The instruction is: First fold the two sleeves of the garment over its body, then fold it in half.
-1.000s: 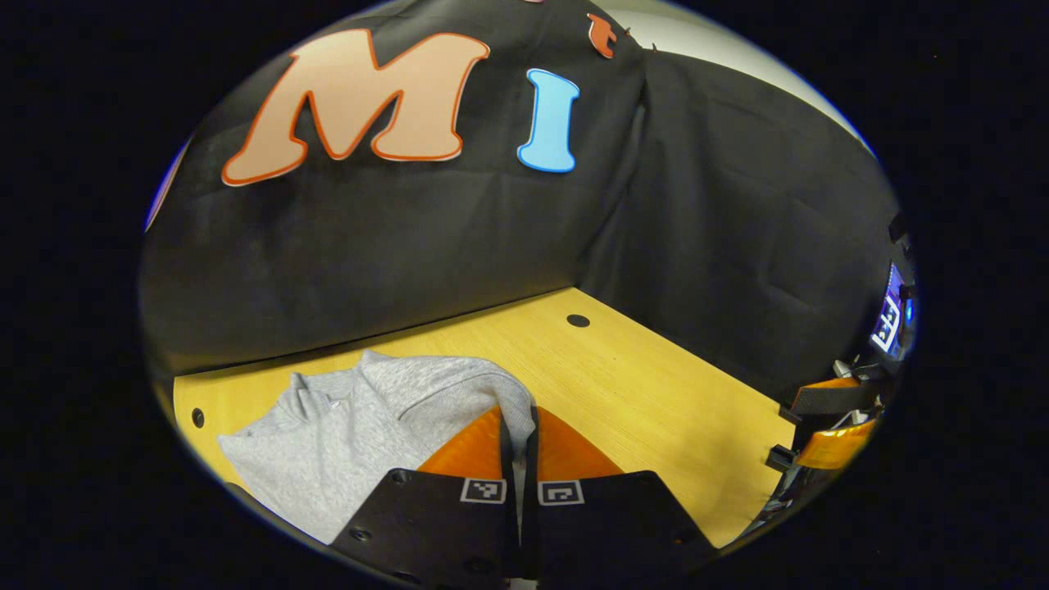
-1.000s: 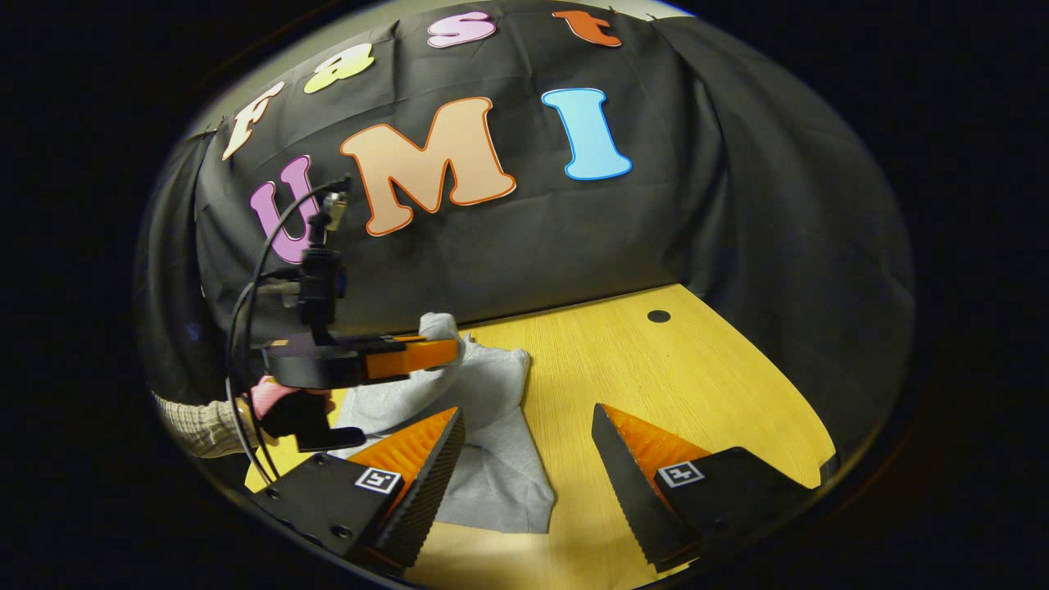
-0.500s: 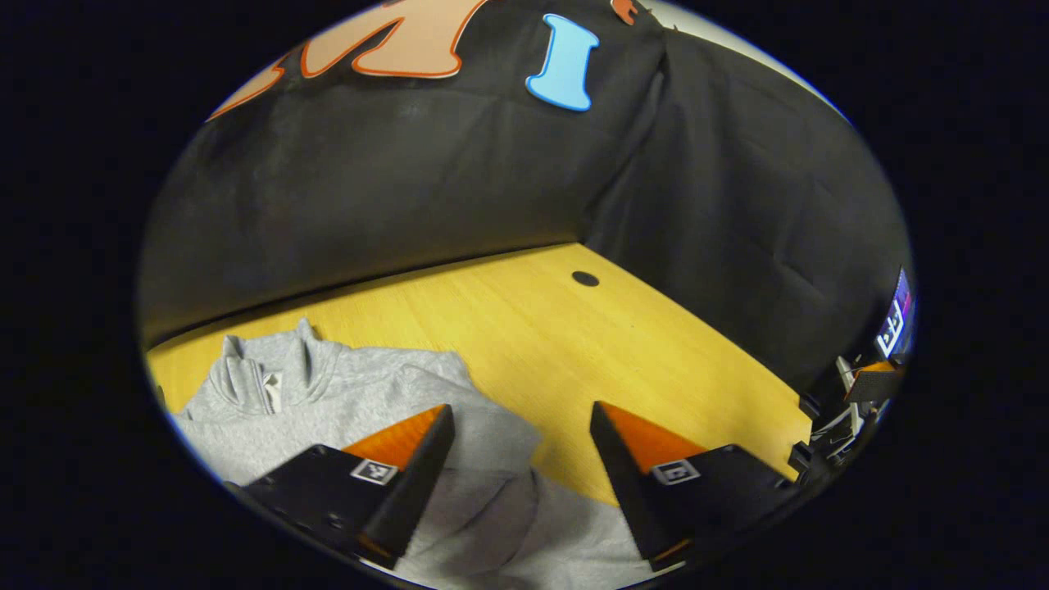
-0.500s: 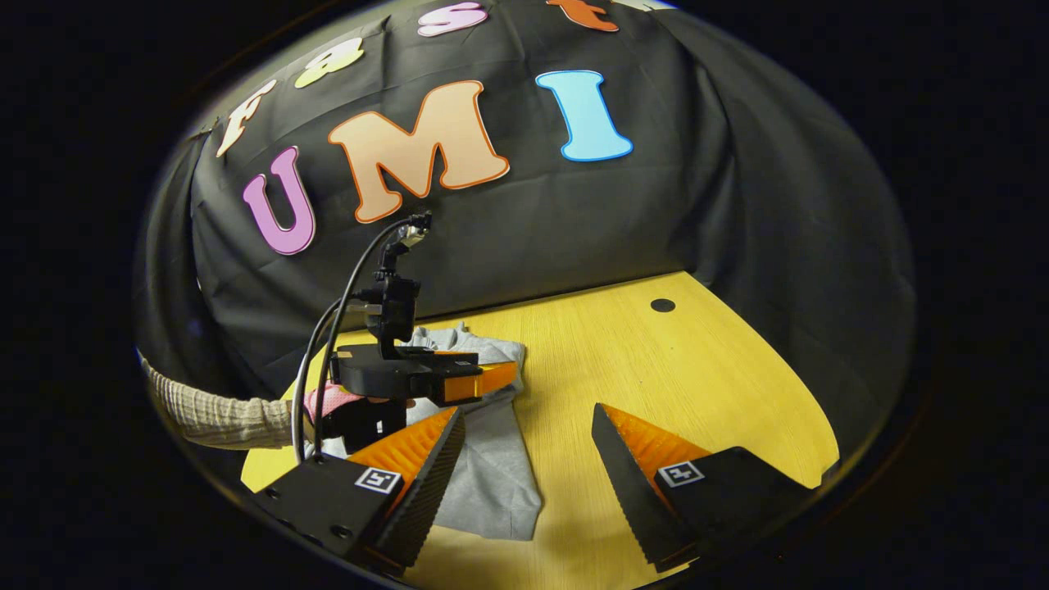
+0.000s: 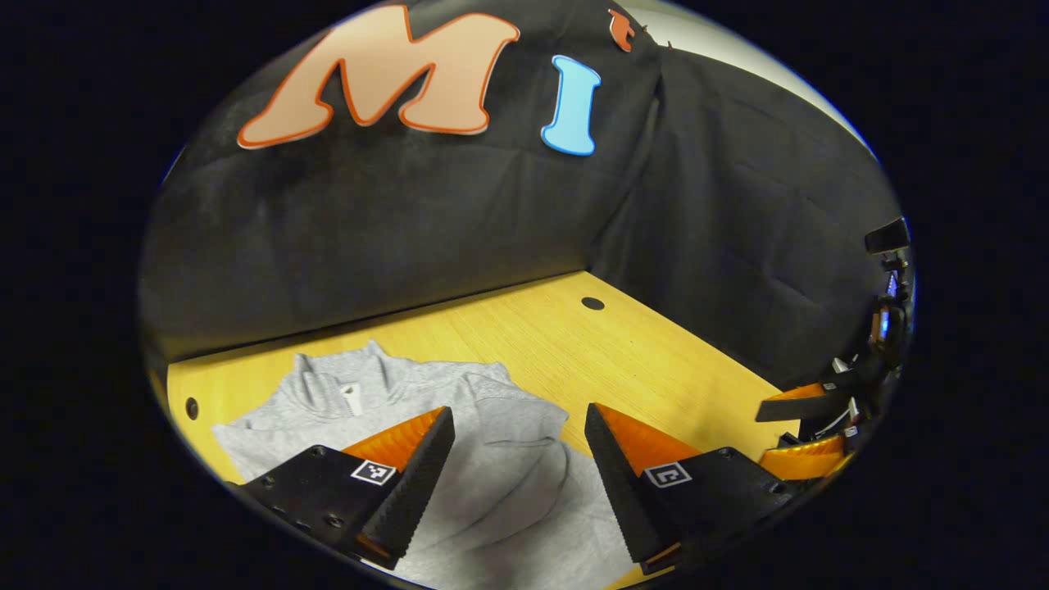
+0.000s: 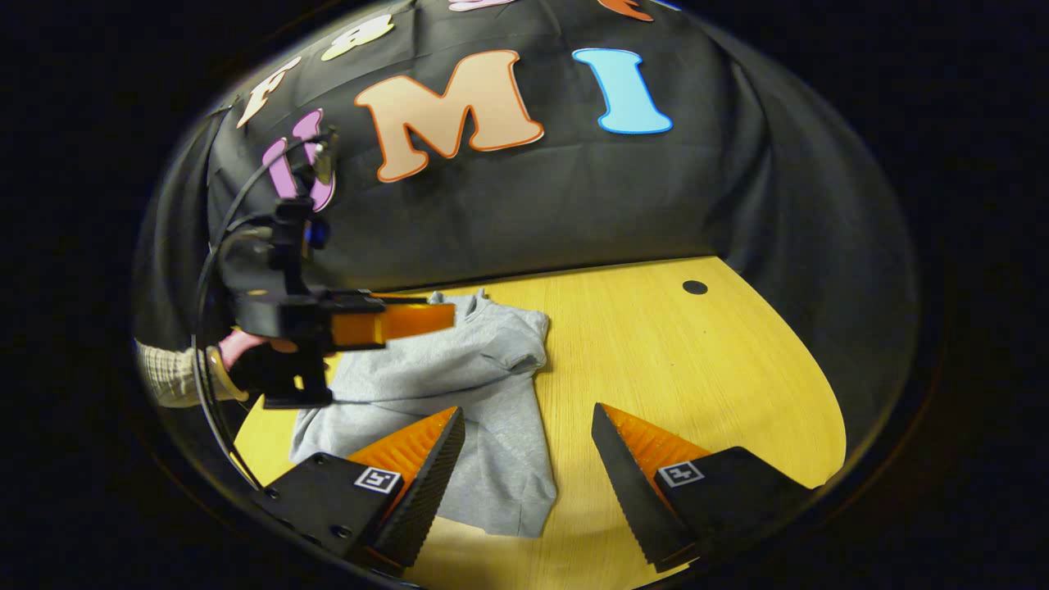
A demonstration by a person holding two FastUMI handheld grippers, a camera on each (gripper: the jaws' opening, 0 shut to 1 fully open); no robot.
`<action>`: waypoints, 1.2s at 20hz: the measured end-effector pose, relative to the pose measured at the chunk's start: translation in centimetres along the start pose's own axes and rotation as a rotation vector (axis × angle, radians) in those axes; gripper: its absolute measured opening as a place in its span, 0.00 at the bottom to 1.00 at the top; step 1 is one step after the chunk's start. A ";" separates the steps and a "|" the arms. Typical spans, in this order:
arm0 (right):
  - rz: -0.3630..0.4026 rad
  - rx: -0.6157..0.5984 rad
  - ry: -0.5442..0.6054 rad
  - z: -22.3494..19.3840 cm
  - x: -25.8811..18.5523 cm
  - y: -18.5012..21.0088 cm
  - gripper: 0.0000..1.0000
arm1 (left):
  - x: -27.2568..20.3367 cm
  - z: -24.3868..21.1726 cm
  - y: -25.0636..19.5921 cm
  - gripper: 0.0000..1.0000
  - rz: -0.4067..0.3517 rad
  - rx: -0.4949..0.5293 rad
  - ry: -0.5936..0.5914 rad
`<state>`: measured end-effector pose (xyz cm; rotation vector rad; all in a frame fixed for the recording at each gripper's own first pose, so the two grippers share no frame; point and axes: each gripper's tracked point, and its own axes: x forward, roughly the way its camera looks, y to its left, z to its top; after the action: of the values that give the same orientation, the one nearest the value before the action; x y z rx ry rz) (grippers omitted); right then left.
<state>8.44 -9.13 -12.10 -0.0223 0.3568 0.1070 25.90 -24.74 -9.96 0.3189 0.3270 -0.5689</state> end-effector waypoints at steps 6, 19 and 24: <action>0.064 -0.042 0.110 -5.4 0.7 1.7 0.98 | -10.7 -3.0 4.2 0.93 0.103 -0.005 0.001; 0.032 -0.068 0.283 -14.4 1.9 1.9 0.94 | -23.2 -24.0 7.1 0.94 0.344 -0.190 0.304; 0.004 -0.073 0.296 -15.6 2.3 2.0 0.98 | -23.3 -27.1 7.5 0.94 0.386 -0.246 0.336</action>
<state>4.92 -7.53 -27.48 -0.1105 0.6481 0.1212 5.93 2.45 -23.86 0.2303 0.6374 -0.0900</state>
